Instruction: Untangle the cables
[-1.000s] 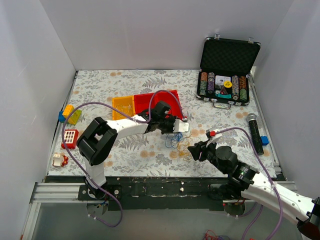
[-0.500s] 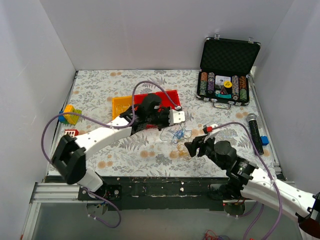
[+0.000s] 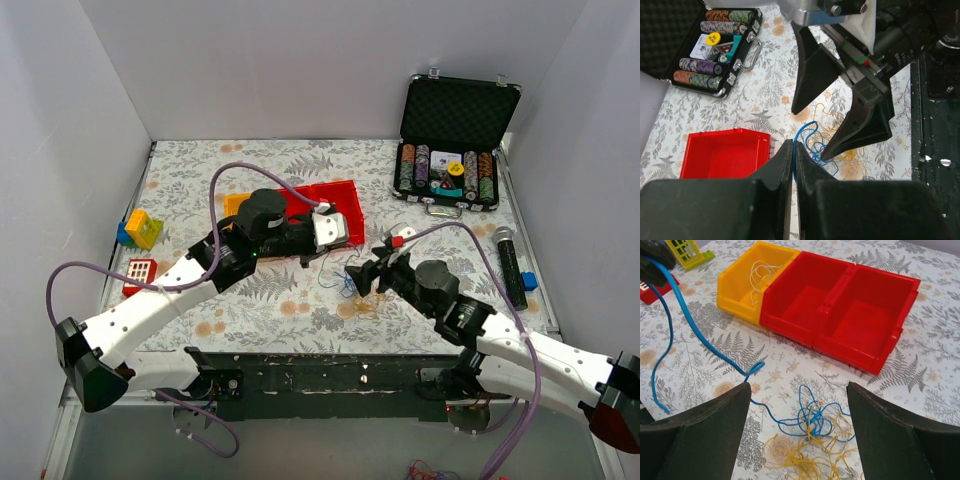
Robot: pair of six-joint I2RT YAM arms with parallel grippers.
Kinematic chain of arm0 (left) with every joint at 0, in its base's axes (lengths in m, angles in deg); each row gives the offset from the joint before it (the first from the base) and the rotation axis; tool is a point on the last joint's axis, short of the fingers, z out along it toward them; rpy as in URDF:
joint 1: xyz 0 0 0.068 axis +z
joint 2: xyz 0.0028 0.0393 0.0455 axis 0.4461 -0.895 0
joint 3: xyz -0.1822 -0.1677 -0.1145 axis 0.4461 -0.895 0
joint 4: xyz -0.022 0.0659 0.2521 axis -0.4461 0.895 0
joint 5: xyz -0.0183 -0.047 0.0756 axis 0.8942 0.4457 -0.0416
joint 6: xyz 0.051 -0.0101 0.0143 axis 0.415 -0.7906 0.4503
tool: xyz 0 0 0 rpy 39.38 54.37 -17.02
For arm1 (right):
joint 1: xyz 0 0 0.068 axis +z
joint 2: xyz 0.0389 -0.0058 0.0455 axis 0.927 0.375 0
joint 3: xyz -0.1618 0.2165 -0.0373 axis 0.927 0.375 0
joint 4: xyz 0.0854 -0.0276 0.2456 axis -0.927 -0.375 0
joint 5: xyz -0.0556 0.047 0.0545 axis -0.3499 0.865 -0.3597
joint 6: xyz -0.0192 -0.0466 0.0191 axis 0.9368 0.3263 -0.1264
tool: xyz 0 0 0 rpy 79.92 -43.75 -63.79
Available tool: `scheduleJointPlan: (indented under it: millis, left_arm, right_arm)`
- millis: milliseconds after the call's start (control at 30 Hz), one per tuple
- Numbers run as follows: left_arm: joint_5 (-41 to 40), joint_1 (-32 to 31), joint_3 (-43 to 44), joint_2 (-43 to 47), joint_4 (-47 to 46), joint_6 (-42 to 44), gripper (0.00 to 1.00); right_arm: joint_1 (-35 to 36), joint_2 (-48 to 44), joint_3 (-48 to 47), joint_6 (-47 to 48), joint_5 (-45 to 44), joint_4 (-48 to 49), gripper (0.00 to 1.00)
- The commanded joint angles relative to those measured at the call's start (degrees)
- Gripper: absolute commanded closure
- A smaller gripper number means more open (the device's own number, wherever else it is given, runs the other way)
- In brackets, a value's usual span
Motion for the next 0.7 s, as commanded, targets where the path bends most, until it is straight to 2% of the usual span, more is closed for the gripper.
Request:
scheduleJointPlan:
  millis: [0,300,500,667]
  left_arm:
    - [-0.95,-0.47,3.50,2.37,2.09,-3.01,1.00]
    - [-3.50,-0.47,8.43,2.81,3.50,-2.22,0.99]
    - [-3.68,-0.47,7.55,3.43,2.97,-1.60,0.99]
    - [-3.59,-0.47,9.65,2.99,2.88,-2.39,0.99]
  right_arm:
    - [-0.21,5.44,-4.25,2.38,5.06,8.72,0.14]
    - [-0.12,12.04,-3.81,0.10,10.60,11.89,0.27]
    - [-0.21,9.93,-1.79,-0.70,11.14,12.59,0.30]
    - [-0.21,14.40,-3.98,-1.31,12.36,15.05,0.32]
